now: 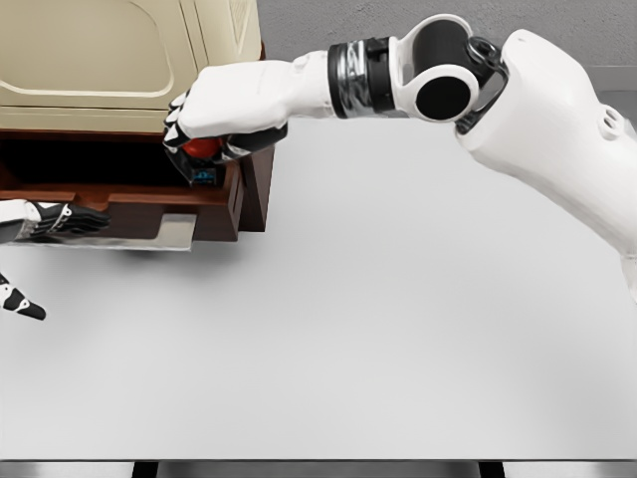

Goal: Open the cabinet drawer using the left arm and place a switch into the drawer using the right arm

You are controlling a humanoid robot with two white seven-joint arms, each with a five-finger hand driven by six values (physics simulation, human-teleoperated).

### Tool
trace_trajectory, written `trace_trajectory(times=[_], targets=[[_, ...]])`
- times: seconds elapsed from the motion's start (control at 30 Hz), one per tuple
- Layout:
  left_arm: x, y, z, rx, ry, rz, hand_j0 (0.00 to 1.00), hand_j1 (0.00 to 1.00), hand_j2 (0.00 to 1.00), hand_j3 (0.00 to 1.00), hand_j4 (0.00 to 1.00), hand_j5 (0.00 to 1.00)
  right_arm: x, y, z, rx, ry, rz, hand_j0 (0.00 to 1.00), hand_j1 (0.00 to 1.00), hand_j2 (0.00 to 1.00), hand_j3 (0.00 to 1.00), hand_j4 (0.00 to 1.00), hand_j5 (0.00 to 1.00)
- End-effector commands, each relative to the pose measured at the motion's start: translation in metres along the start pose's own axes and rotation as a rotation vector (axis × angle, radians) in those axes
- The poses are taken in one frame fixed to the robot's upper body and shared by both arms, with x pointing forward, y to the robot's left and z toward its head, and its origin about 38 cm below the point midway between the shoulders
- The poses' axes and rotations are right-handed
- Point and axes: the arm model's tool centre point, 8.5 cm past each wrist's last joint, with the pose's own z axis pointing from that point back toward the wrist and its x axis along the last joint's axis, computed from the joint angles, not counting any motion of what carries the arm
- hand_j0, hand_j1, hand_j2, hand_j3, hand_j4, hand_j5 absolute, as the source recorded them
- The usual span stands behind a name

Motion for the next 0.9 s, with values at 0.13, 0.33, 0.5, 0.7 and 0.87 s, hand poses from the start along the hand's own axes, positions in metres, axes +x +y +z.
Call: trace_trajectory(times=[0.13, 0.33, 0.5, 0.7, 0.87], targets=[[-0.031, -0.013, 0.01, -0.069, 0.195, -0.135, 1.0, 1.0, 1.0, 1.0, 1.0, 1.0, -0.008, 0.004, -0.019, 0.028, 0.007, -0.027, 0.42, 0.42, 0.42, 0.42, 0.42, 0.42], [-0.031, -0.013, 0.009, -0.069, 0.193, -0.133, 1.0, 1.0, 1.0, 1.0, 1.0, 1.0, -0.011, 0.007, -0.024, 0.032, 0.01, -0.034, 0.42, 0.42, 0.42, 0.42, 0.42, 0.42], [-0.028, -0.013, 0.009, -0.073, 0.164, -0.155, 1.0, 1.0, 1.0, 1.0, 1.0, 1.0, -0.015, 0.008, -0.031, 0.037, 0.016, -0.048, 0.42, 0.42, 0.42, 0.42, 0.42, 0.42], [-0.025, -0.01, 0.008, -0.065, 0.156, -0.164, 1.0, 1.0, 1.0, 1.0, 1.0, 1.0, -0.023, 0.01, -0.034, 0.045, 0.038, -0.069, 0.61, 0.61, 0.61, 0.61, 0.61, 0.61], [-0.02, -0.008, 0.008, -0.062, 0.122, -0.189, 1.0, 1.0, 1.0, 1.0, 1.0, 1.0, -0.026, 0.011, -0.033, 0.044, 0.049, -0.078, 1.0, 1.0, 1.0, 1.0, 1.0, 1.0]])
